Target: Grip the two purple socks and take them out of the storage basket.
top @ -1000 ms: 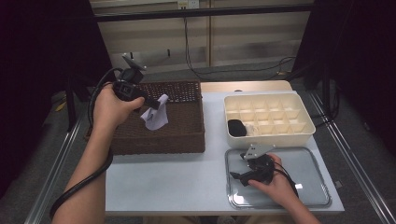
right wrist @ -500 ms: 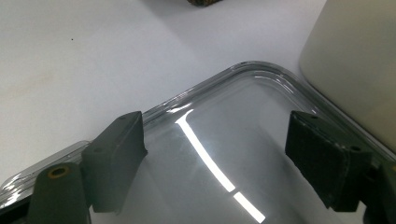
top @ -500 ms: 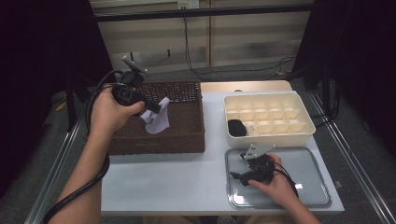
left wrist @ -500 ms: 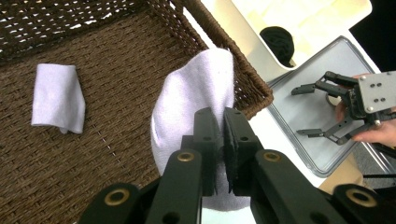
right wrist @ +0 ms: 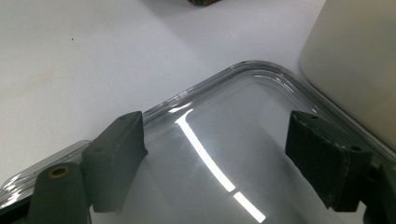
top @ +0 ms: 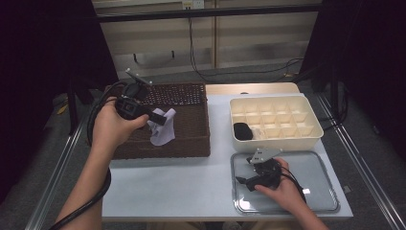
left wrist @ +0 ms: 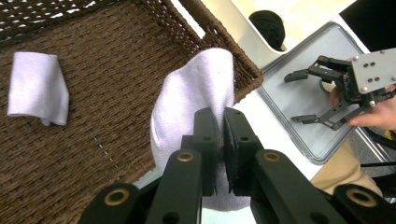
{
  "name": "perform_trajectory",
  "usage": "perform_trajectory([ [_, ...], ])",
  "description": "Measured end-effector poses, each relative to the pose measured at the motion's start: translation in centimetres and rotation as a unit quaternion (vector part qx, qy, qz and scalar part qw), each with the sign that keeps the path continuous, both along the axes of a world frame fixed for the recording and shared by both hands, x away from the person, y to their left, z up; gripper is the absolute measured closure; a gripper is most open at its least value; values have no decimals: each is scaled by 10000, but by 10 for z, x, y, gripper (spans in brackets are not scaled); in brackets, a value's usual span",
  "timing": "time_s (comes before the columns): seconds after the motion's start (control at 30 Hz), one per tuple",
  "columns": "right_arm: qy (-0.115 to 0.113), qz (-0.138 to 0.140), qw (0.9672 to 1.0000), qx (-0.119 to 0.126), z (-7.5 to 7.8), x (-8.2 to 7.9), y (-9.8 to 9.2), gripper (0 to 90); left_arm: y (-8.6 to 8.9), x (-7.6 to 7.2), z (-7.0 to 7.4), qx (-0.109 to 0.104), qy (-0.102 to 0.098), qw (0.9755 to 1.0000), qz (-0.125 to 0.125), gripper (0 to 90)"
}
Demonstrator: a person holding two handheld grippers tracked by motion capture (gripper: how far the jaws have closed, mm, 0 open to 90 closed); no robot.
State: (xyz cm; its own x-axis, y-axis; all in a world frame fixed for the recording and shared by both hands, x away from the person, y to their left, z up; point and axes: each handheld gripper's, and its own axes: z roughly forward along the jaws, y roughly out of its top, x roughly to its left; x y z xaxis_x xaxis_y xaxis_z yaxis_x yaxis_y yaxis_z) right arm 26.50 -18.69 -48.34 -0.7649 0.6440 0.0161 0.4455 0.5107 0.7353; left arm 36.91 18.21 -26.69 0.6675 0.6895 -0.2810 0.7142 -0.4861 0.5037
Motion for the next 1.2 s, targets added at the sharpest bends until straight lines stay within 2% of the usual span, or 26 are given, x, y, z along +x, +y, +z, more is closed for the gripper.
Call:
perform_trajectory([
  [0.17, 27, -15, 10000, 6, 0, 0, 0, 194, 1, -8, -5, -40, 12, 10000, -69, 846],
  [0.37, 15, -7, 10000, -2, 0, 0, 0, 194, 0, -18, -9, 16, -16, 9999, -132, 844],
  [0.67, 11, 5, 10000, -11, 0, 0, 0, 194, -2, -27, -19, 1, 46, 9998, -216, 840],
  [0.83, 16, 5, 10000, -8, 0, 0, 0, 194, -5, -32, -22, 56, -6, 9996, -268, 829],
  [0.93, 26, -4, 10000, -4, 0, 0, 0, 194, -7, -34, -25, 10, 51, 9995, -301, 824],
  [1.03, 13, 4, 10000, -10, 0, 0, 0, 194, -9, -35, -28, 23, 2, 9995, -310, 782],
  [1.13, 13, 4, 10000, -12, 0, 0, 0, 194, -10, -34, -30, -21, 98, 9994, -340, 728],
  [1.2, 13, 4, 10000, -11, 0, 0, 0, 194, -10, -33, -31, 37, 28, 9996, -296, 671],
])
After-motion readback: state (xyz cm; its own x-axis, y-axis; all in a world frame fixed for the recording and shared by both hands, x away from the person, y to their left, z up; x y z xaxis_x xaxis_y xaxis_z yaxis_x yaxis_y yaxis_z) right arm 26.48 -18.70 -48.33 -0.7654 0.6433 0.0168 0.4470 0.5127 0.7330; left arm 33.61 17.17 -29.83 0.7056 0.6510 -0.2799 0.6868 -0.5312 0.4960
